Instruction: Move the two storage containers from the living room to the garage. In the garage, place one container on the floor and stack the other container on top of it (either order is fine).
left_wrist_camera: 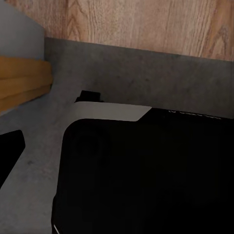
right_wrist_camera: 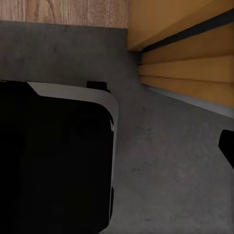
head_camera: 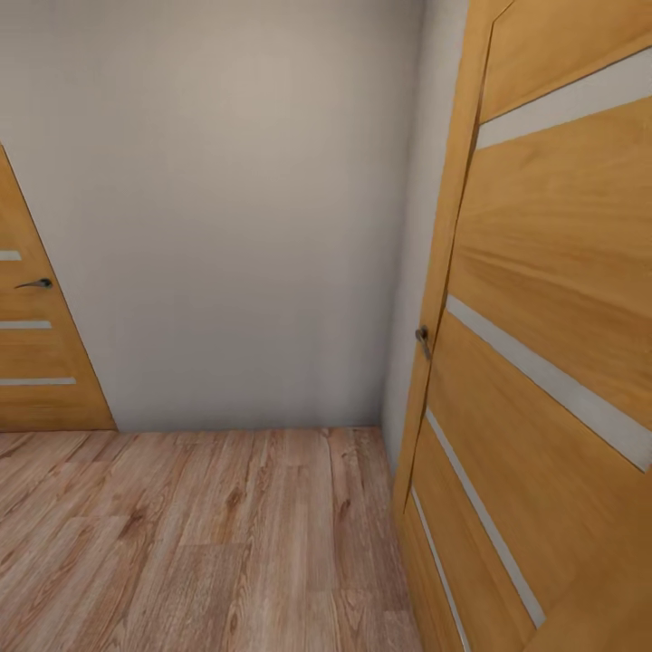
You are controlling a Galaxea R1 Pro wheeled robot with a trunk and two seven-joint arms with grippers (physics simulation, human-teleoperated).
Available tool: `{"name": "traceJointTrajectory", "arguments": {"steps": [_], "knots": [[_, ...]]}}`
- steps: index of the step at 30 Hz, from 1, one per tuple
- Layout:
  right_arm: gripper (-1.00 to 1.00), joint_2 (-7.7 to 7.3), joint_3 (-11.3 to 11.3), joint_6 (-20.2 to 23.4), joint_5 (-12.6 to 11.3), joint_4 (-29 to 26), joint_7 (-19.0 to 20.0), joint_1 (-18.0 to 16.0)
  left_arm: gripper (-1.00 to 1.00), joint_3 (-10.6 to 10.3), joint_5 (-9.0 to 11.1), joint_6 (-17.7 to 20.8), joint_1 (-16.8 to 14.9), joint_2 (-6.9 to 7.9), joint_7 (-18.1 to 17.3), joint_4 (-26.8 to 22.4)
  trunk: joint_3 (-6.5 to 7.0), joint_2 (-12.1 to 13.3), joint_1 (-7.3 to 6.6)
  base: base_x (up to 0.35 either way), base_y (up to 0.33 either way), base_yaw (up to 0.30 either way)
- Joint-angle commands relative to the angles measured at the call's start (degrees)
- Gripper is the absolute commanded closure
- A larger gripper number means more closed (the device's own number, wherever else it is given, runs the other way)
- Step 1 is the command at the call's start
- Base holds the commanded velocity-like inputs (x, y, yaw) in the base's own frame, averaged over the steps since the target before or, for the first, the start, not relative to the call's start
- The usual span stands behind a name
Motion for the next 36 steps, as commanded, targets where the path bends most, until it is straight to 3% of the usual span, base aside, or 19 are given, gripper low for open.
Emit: {"name": "traceJointTrajectory", "arguments": {"steps": [1,21,36], "knots": [[-1.00,0.03,0.5,-0.2,-0.4,0.1,0.0,-0.1,-1.00,-0.2,0.5,-0.2,0.0,-0.01,-0.1,0.1,-0.08,-0.1,0.01,0.000,-0.009,0.000],[-1.00,0.03,0.5,-0.2,-0.4,0.1,0.0,-0.1,-1.00,-0.2,0.5,0.0,0.0,0.06,-0.1,0.1,-0.08,-0.1,0.01,0.010,-0.001,0.083],[-1.00,0.03,0.5,-0.2,-0.4,0.1,0.0,-0.1,-1.00,-0.2,0.5,0.0,0.0,0.08,-0.1,0.1,-0.08,-0.1,0.01,0.286,0.000,0.002]]}}
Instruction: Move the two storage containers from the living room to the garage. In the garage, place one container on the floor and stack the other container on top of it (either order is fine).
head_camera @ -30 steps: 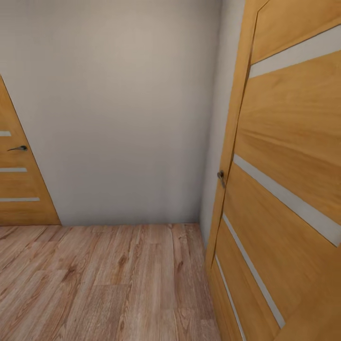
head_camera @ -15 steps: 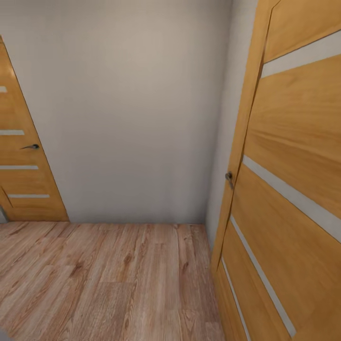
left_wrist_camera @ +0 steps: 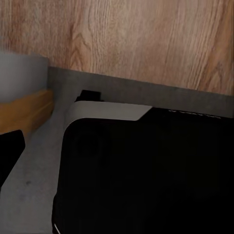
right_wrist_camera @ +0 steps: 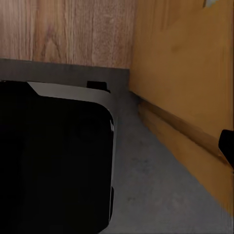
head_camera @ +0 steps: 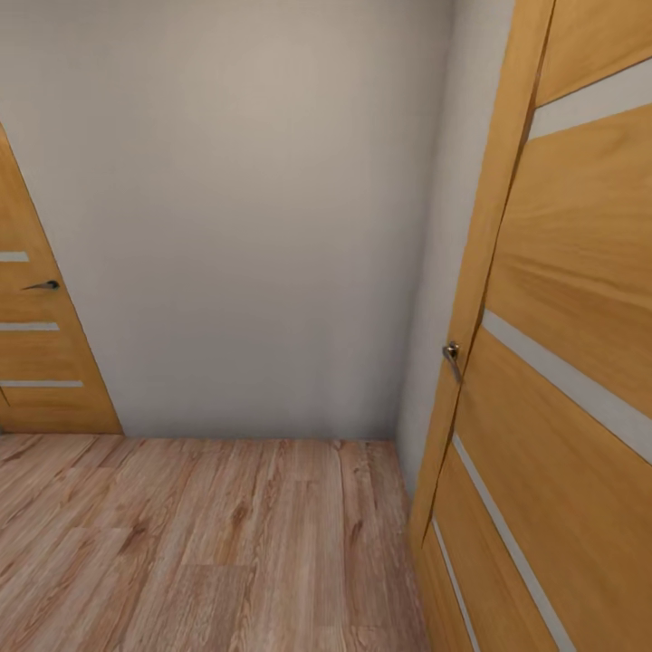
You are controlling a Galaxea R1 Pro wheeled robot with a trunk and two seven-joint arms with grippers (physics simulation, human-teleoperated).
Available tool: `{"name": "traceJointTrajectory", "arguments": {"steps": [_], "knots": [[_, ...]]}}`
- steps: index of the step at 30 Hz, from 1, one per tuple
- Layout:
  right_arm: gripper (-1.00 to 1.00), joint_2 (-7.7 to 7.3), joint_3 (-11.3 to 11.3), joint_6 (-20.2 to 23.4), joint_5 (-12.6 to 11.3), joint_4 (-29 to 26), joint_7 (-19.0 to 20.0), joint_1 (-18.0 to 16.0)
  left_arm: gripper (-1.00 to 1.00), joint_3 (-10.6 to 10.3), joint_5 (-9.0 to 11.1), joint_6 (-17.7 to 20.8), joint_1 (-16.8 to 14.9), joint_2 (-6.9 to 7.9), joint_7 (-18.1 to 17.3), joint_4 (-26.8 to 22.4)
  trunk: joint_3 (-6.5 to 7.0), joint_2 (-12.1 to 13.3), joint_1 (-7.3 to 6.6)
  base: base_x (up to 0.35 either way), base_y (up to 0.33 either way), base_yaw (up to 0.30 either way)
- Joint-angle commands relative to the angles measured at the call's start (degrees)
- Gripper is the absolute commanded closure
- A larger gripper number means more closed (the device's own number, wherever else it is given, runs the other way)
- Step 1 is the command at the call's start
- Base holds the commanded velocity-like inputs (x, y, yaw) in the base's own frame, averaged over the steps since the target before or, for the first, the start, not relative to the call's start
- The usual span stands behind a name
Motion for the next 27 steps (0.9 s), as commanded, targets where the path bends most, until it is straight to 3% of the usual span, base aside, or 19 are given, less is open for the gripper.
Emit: {"name": "traceJointTrajectory", "arguments": {"steps": [1,15,27], "knots": [[-1.00,0.03,0.5,-0.2,-0.4,0.1,0.0,-0.1,-1.00,-0.2,0.5,-0.2,0.0,-0.01,-0.1,0.1,-0.08,-0.1,0.04,0.298,0.000,0.000],[-1.00,0.10,0.5,-0.2,-0.4,0.1,0.0,-0.1,-1.00,-0.2,0.5,-0.3,0.0,0.08,0.0,0.1,-0.08,-0.1,0.04,0.258,0.000,0.007],[-1.00,0.02,0.5,-0.2,-0.4,0.1,0.0,-0.1,-1.00,-0.2,0.6,-0.4,0.0,0.08,0.0,0.1,-0.08,-0.1,0.04,0.038,0.000,0.189]]}}
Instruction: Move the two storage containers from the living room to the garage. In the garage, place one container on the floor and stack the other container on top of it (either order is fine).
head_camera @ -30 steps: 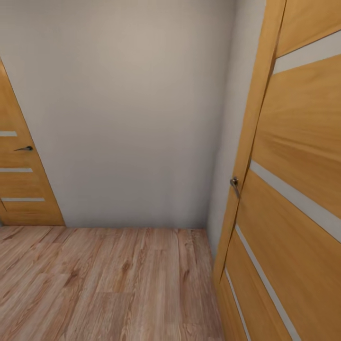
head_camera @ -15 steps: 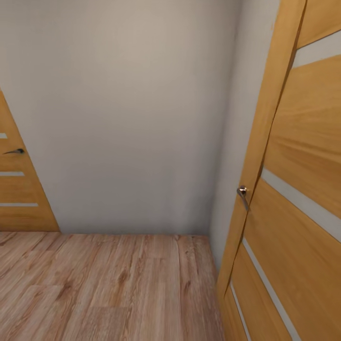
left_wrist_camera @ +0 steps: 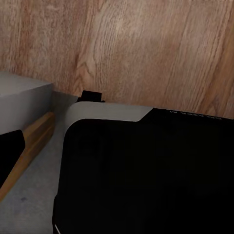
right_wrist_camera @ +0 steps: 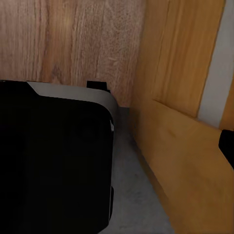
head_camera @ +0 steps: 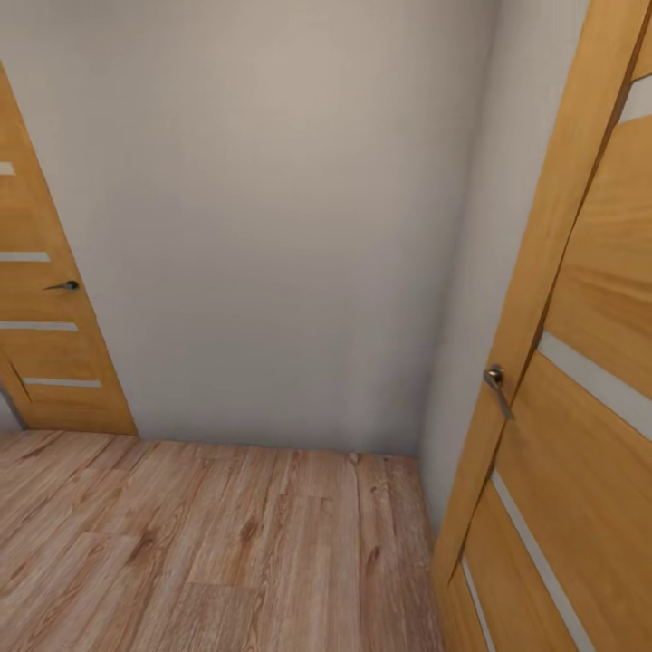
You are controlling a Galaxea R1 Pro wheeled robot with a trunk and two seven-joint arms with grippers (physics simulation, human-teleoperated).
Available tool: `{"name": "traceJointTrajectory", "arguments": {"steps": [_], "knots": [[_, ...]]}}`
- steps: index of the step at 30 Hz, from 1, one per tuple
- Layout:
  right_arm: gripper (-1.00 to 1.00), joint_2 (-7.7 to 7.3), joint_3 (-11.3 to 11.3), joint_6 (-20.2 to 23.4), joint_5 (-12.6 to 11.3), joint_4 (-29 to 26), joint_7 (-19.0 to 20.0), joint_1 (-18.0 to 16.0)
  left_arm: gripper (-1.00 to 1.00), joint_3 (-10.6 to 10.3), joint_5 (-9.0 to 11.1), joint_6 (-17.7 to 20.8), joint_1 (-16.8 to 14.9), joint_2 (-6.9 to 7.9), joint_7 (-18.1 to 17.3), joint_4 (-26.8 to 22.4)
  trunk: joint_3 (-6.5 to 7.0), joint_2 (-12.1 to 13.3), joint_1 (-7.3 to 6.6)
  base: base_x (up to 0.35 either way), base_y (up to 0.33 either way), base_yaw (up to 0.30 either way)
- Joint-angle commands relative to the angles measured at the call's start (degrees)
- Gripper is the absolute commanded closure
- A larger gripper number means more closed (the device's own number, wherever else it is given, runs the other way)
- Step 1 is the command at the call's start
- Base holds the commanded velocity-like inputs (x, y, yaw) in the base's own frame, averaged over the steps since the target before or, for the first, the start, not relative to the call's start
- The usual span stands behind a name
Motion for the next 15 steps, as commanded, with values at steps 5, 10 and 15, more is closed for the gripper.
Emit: {"name": "traceJointTrajectory", "arguments": {"steps": [5,10,15], "knots": [[-1.00,0.04,0.5,-0.2,-0.4,0.1,0.0,0.0,-1.00,-0.2,0.5,-0.2,0.0,-0.01,-0.1,0.1,-0.08,-0.1,0.01,0.001,0.000,0.019],[-1.00,0.07,0.5,-0.2,-0.4,0.1,0.0,0.0,-1.00,-0.2,0.5,-0.1,0.0,-0.01,-0.1,0.1,-0.08,-0.1,0.01,0.041,0.000,0.003],[-1.00,0.06,0.5,-0.2,-0.4,0.1,0.0,0.0,-1.00,-0.2,0.5,-0.1,0.0,0.07,-0.1,0.1,-0.08,-0.1,0.01,0.258,0.000,0.001]]}}
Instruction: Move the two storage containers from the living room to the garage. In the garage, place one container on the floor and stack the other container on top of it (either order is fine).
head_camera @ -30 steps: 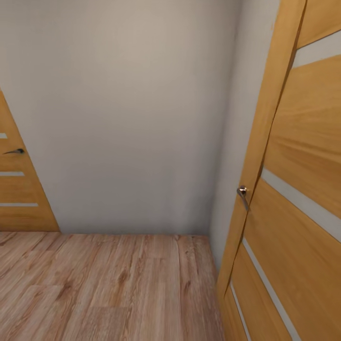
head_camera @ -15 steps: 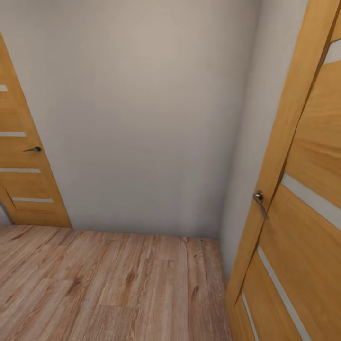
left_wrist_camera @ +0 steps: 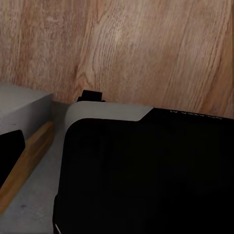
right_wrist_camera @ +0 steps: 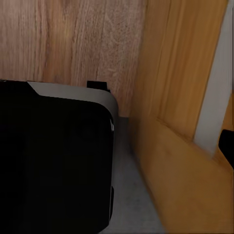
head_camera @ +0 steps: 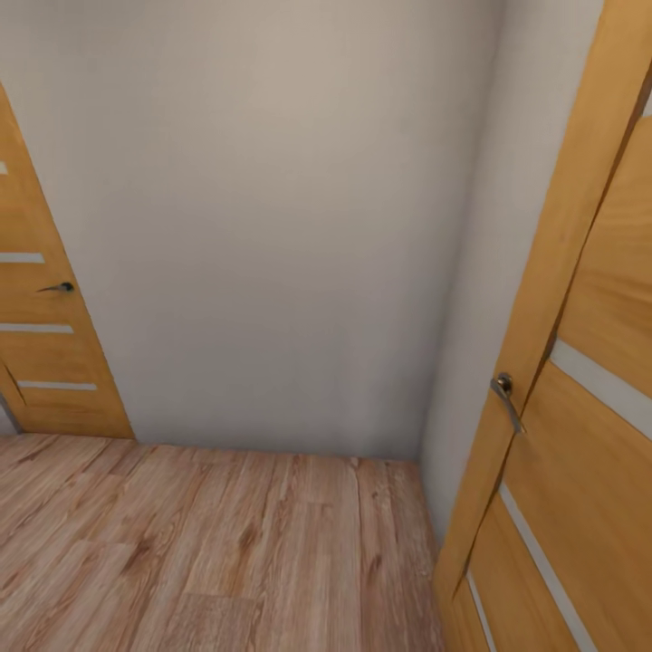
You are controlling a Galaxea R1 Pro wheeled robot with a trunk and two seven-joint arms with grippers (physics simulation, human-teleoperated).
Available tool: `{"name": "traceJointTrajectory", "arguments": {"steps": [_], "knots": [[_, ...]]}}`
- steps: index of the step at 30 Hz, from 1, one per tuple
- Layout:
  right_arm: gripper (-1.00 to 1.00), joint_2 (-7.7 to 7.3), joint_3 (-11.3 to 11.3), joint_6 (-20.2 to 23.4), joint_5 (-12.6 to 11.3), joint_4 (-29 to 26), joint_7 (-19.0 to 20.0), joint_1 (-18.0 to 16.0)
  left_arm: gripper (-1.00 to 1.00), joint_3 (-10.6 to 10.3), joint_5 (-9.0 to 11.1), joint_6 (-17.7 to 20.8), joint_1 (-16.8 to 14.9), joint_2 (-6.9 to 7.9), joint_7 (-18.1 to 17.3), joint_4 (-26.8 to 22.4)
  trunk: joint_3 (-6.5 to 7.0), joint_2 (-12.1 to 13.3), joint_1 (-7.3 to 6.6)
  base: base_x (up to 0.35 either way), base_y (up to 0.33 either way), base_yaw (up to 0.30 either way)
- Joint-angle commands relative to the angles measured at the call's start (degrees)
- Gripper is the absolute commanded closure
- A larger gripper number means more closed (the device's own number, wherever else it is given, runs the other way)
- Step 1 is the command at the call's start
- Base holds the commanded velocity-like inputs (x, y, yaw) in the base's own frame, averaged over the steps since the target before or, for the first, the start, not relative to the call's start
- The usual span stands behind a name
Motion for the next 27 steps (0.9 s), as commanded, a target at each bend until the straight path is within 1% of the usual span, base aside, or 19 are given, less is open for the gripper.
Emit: {"name": "traceJointTrajectory", "arguments": {"steps": [1,14,27], "knots": [[-1.00,0.02,0.5,-0.2,-0.4,0.1,0.0,-0.1,-1.00,-0.2,0.5,-0.2,0.0,0.00,-0.1,0.1,-0.08,-0.1,0.04,0.311,0.000,0.000],[-1.00,0.13,0.5,-0.2,-0.4,0.1,0.0,-0.1,-1.00,-0.2,0.5,-0.3,0.0,0.06,-0.1,0.1,-0.08,-0.1,0.04,0.318,0.000,0.008],[-1.00,0.11,0.5,-0.2,-0.4,0.1,0.0,-0.1,-1.00,-0.2,0.5,-0.3,0.0,0.10,0.0,0.1,-0.08,-0.1,0.04,0.283,0.000,0.249]]}}
